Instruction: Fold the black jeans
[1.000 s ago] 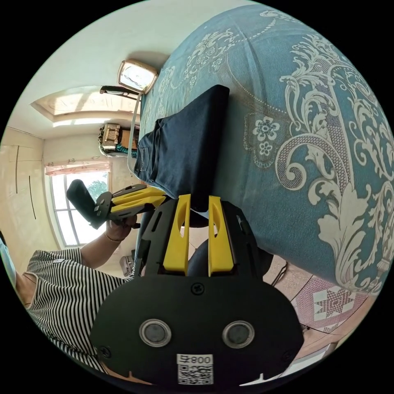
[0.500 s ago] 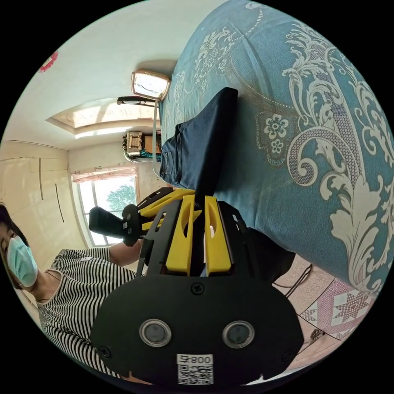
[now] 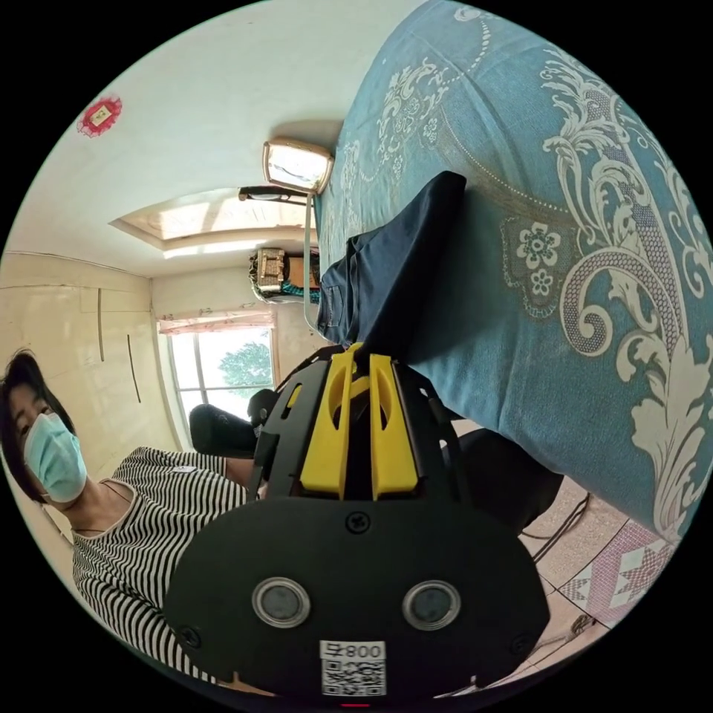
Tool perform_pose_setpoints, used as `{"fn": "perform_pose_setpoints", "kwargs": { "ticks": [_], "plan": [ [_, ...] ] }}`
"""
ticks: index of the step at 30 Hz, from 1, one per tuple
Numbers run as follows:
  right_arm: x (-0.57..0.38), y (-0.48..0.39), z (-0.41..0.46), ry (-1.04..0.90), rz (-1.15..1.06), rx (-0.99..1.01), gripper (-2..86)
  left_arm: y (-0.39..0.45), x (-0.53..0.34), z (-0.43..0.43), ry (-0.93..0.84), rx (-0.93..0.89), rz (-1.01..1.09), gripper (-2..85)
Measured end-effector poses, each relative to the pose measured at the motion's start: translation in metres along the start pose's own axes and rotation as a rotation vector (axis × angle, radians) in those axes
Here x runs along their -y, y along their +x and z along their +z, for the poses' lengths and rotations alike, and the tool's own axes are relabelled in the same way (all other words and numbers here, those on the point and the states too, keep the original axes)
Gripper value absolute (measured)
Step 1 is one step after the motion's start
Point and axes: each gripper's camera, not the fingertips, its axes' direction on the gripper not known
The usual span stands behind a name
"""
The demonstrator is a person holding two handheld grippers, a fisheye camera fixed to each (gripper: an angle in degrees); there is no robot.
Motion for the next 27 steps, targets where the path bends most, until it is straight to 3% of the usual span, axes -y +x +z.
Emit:
{"fn": "perform_pose_setpoints", "kwargs": {
  "ticks": [5,8,14,27],
  "plan": [
    [-0.016,0.037,-0.029,0.082,0.016,0.105,2.9,-0.004,-0.007,-0.006,0.022,-0.078,-0.051,2.1],
    [-0.014,0.067,-0.052,0.192,0.08,0.065,8.6,-0.003,-0.01,-0.008,0.03,-0.095,-0.07,1.6],
    [0.04,0.1,-0.056,0.225,0.135,0.06,12.6,0.0,-0.019,-0.006,0.043,-0.13,-0.089,1.4],
    [0.11,0.117,-0.024,0.141,0.164,0.066,6.4,-0.001,-0.033,0.004,0.028,-0.16,-0.057,1.7]
  ]
}}
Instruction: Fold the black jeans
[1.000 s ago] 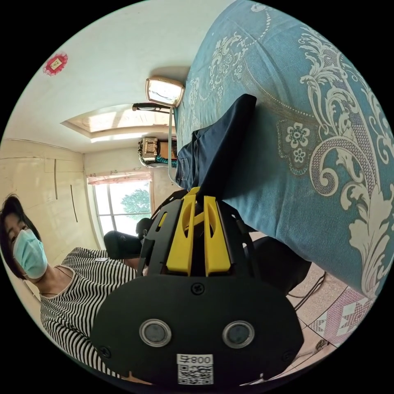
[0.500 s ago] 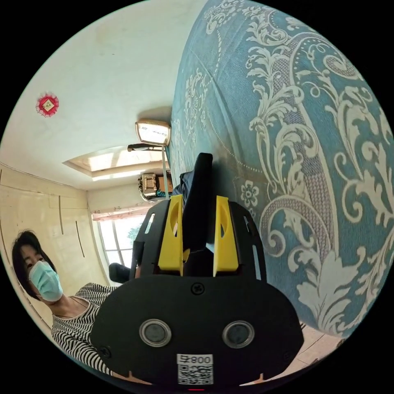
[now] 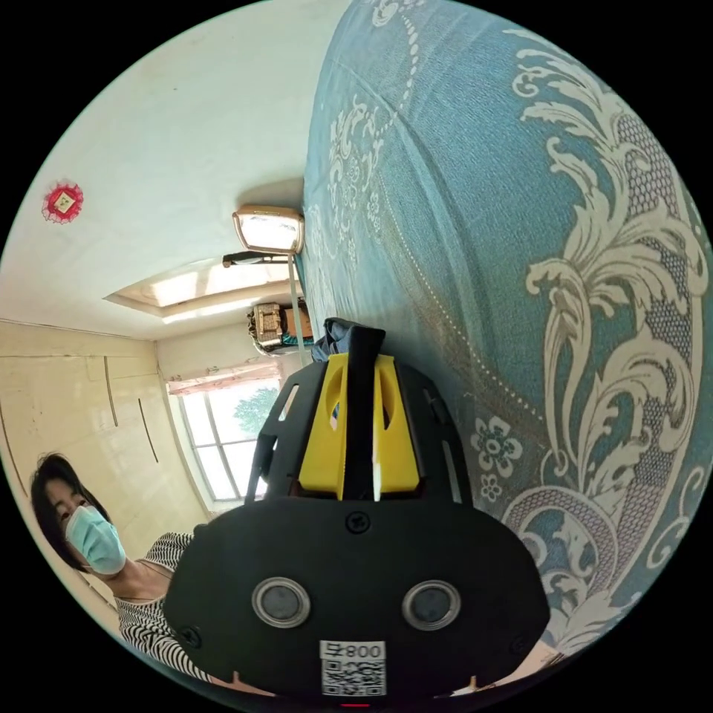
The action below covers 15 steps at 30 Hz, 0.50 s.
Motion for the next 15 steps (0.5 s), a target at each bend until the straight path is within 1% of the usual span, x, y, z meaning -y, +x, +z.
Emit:
{"fn": "perform_pose_setpoints", "kwargs": {
  "ticks": [4,9,15],
  "plan": [
    [-0.005,-0.017,-0.007,-0.012,-0.053,-0.025,5.6,0.002,-0.008,0.0,-0.007,-0.001,0.027,1.4],
    [-0.014,-0.026,-0.028,0.003,-0.079,0.014,5.2,0.007,-0.015,0.001,0.01,-0.006,0.065,1.2],
    [-0.034,-0.034,-0.094,0.105,-0.08,0.028,5.3,0.017,-0.011,0.003,0.097,-0.071,0.154,0.9]
  ]
}}
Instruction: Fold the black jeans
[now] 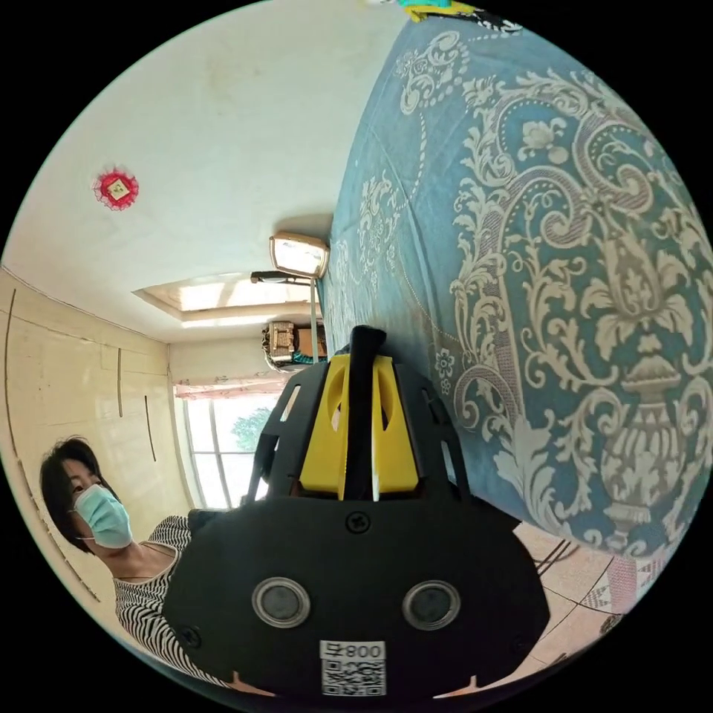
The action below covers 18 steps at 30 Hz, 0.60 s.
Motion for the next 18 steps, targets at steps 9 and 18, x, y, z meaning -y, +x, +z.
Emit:
{"fn": "perform_pose_setpoints", "kwargs": {
  "ticks": [9,18],
  "plan": [
    [-0.018,-0.037,-0.056,0.103,-0.015,-0.087,4.9,-0.012,-0.038,0.019,0.101,-0.114,0.05,0.8],
    [0.023,-0.129,0.028,0.089,-0.134,-0.003,5.3,-0.1,-0.14,0.002,0.258,-0.128,-0.14,0.7]
  ]
}}
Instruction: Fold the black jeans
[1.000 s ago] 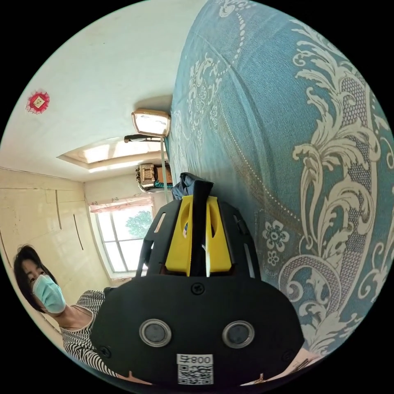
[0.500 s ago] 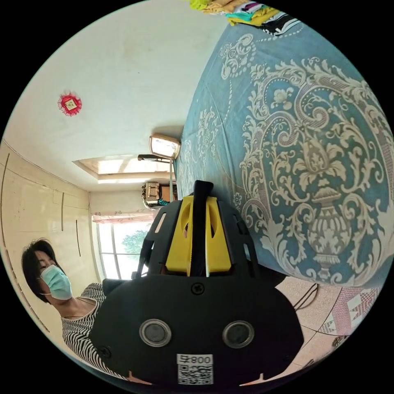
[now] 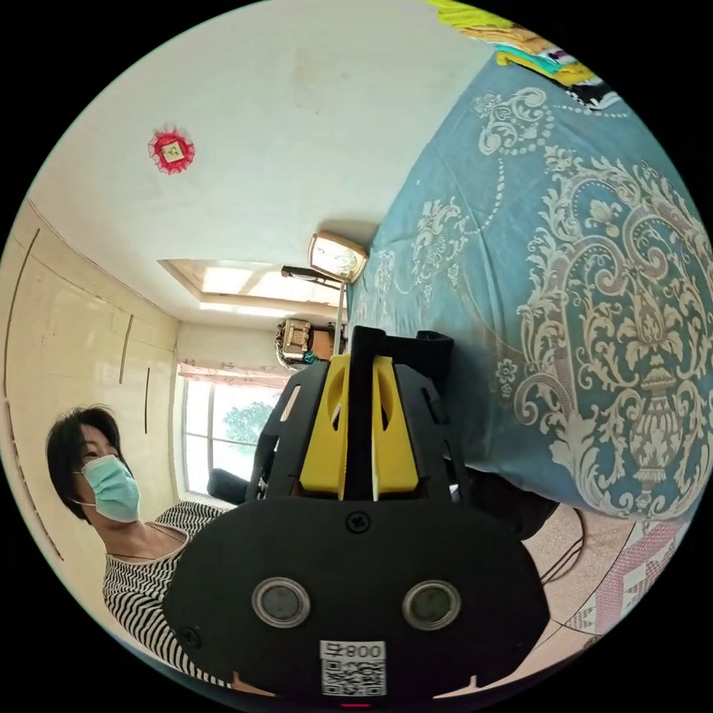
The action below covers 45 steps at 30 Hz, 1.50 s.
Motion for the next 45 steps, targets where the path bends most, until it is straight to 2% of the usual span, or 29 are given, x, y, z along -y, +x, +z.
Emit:
{"fn": "perform_pose_setpoints", "kwargs": {
  "ticks": [8,22,32,45],
  "plan": [
    [0.06,-0.124,0.154,-0.109,-0.164,0.013,5.2,-0.107,-0.106,-0.056,0.197,-0.02,-0.254,0.8],
    [0.154,-0.213,0.489,-0.349,-0.186,-0.062,5.2,-0.276,-0.295,-0.079,0.332,0.005,-0.644,0.8],
    [0.204,-0.219,0.714,-0.492,-0.155,-0.249,5.6,-0.392,-0.406,-0.048,0.269,-0.018,-0.887,0.9],
    [0.24,-0.224,0.863,-0.542,-0.077,-0.311,6.6,-0.484,-0.477,-0.009,0.226,-0.002,-1.026,1.2]
  ]
}}
